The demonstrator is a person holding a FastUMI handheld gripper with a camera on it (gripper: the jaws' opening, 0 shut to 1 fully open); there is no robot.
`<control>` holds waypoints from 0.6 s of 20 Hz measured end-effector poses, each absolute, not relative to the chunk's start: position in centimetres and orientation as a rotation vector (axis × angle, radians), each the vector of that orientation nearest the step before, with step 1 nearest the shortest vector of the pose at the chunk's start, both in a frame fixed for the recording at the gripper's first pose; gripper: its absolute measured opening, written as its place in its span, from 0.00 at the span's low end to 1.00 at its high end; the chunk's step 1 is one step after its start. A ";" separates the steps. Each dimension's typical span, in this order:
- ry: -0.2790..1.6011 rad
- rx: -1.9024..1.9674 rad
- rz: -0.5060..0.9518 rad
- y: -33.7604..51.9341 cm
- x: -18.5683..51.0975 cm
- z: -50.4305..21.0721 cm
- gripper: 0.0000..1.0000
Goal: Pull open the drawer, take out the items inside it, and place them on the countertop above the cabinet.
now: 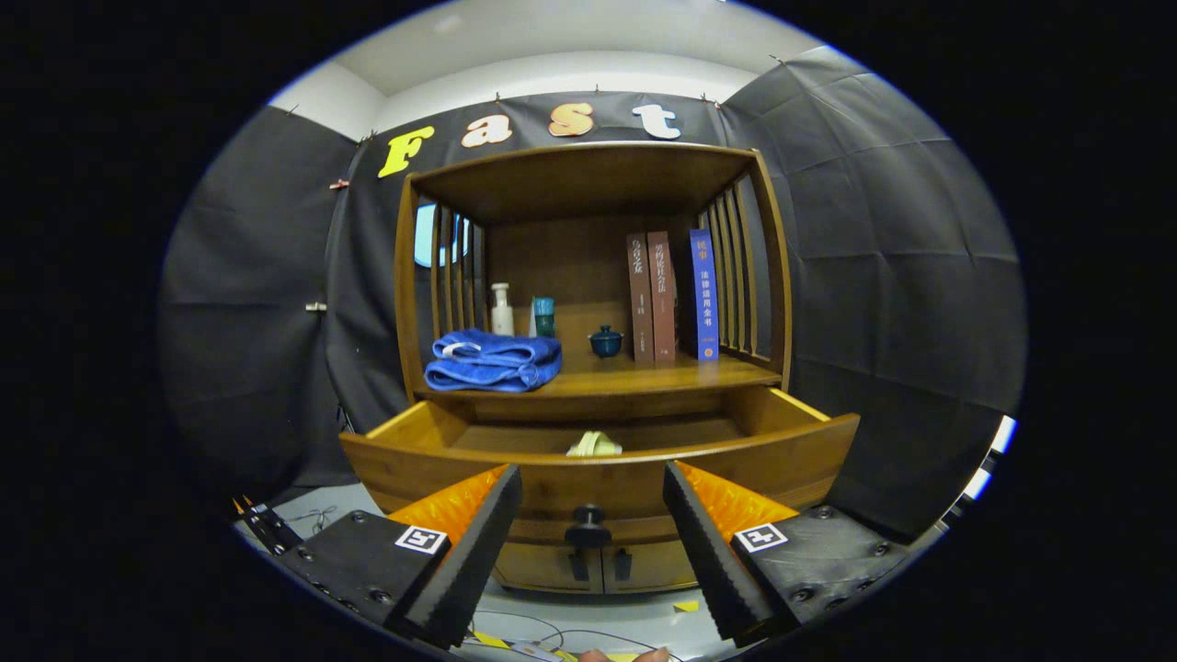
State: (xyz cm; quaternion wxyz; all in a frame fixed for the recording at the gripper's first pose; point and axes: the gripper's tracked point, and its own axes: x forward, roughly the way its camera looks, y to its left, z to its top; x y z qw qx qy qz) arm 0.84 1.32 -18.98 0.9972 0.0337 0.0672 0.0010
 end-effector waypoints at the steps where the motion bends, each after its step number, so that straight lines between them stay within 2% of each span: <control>1: 0.134 0.075 -0.001 1.0 1.3 -17.8 0.97; 8: 0.226 0.029 -0.031 0.0 6.9 -12.9 0.97; 12: 0.431 0.012 -0.028 0.4 11.2 -15.7 0.97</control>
